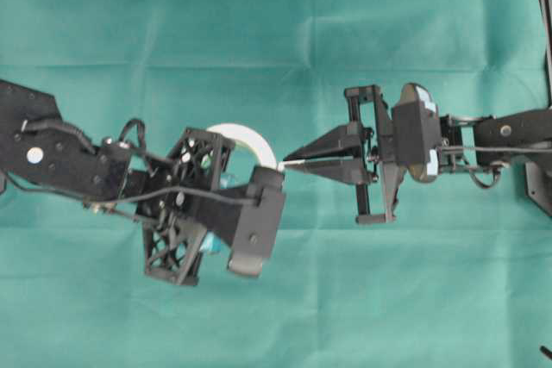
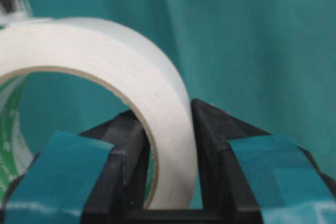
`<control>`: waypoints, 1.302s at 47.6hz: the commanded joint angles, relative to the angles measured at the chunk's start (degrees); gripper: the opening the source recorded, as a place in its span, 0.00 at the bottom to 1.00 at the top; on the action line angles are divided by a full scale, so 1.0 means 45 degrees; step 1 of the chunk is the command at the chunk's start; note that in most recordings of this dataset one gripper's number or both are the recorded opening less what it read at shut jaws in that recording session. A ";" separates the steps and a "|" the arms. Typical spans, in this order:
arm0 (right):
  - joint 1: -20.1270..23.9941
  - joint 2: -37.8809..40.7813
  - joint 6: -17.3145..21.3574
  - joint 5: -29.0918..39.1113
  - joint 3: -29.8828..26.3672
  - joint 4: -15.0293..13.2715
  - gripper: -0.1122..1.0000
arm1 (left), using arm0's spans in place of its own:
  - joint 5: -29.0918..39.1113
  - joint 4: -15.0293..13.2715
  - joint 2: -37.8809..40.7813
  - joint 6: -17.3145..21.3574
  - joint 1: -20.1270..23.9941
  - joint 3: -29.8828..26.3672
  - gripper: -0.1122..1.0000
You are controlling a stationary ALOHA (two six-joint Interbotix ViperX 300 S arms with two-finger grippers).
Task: Peel off the duct tape with your right arm.
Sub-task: 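Pull the tab away with the right gripper while left pulls roll back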
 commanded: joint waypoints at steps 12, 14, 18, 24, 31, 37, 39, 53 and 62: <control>-0.0449 -0.0117 0.0000 -0.0156 -0.0117 0.0078 0.02 | 0.0254 -0.0059 -0.0273 0.0078 -0.0938 -0.0254 0.29; -0.0449 -0.0117 0.0000 -0.0195 -0.0117 0.0078 0.02 | 0.0254 -0.0059 -0.0273 0.0098 -0.0938 -0.0254 0.29; -0.0469 -0.0137 0.0000 -0.0273 -0.0098 0.0078 0.02 | 0.0254 -0.0059 -0.0273 0.0098 -0.0996 -0.0254 0.29; -0.0547 -0.0137 0.0000 -0.0293 -0.0078 0.0078 0.02 | 0.0254 -0.0059 -0.0273 0.0527 -0.1211 -0.0293 0.29; -0.0762 -0.0137 -0.0020 -0.0371 -0.0098 0.0078 0.02 | 0.0156 -0.0078 -0.0273 0.2070 -0.1758 -0.0430 0.29; -0.1074 -0.0117 -0.0098 -0.0391 -0.0117 0.0078 0.02 | -0.0020 -0.0098 -0.0195 0.2969 -0.2207 -0.0566 0.29; -0.1191 -0.0117 -0.0098 -0.0391 -0.0137 0.0078 0.02 | -0.0059 -0.0098 -0.0195 0.3125 -0.2324 -0.0586 0.29; -0.1855 -0.0117 -0.0117 -0.0371 -0.0195 0.0020 0.02 | -0.0625 -0.0117 -0.0195 0.3652 -0.2812 -0.0586 0.29; -0.2129 -0.0117 -0.0117 -0.0430 -0.0254 0.0000 0.02 | -0.0996 -0.0117 -0.0195 0.4473 -0.3066 -0.0723 0.29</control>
